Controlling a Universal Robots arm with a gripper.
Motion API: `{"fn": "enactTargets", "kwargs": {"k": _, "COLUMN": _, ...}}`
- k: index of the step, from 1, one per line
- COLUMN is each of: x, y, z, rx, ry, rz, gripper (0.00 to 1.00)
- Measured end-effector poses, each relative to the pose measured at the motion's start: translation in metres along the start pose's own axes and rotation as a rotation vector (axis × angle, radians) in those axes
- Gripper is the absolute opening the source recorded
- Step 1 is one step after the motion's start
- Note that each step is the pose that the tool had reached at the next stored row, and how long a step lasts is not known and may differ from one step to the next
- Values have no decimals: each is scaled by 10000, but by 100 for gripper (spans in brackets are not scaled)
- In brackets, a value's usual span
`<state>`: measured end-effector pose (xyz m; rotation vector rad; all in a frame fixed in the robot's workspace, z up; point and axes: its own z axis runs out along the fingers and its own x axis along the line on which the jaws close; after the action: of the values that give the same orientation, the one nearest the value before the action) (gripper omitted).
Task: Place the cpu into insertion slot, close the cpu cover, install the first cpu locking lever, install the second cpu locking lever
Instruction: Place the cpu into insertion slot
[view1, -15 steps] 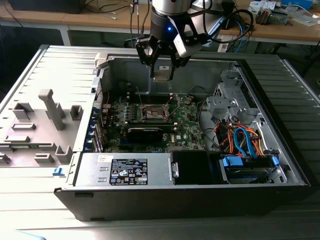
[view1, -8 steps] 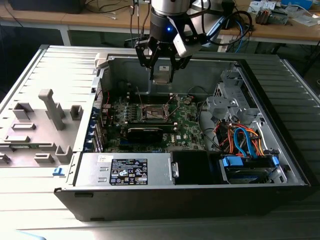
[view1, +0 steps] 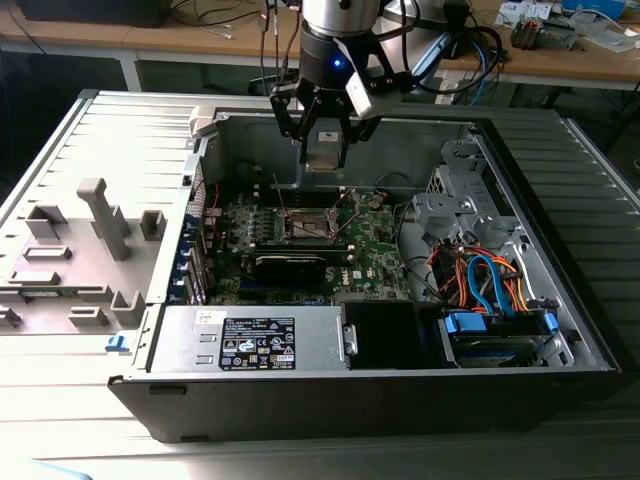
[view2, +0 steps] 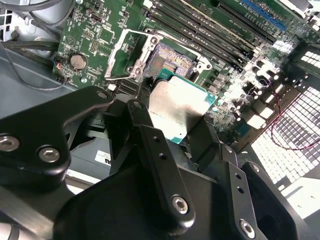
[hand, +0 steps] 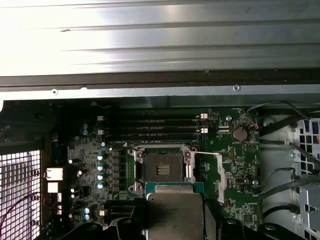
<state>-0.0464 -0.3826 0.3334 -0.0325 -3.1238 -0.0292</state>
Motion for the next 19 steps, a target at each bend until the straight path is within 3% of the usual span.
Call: {"fn": "enactTargets", "kwargs": {"k": 19, "x": 0, "y": 0, "z": 3, "rx": 1, "ry": -3, "rz": 158, "gripper": 55}}
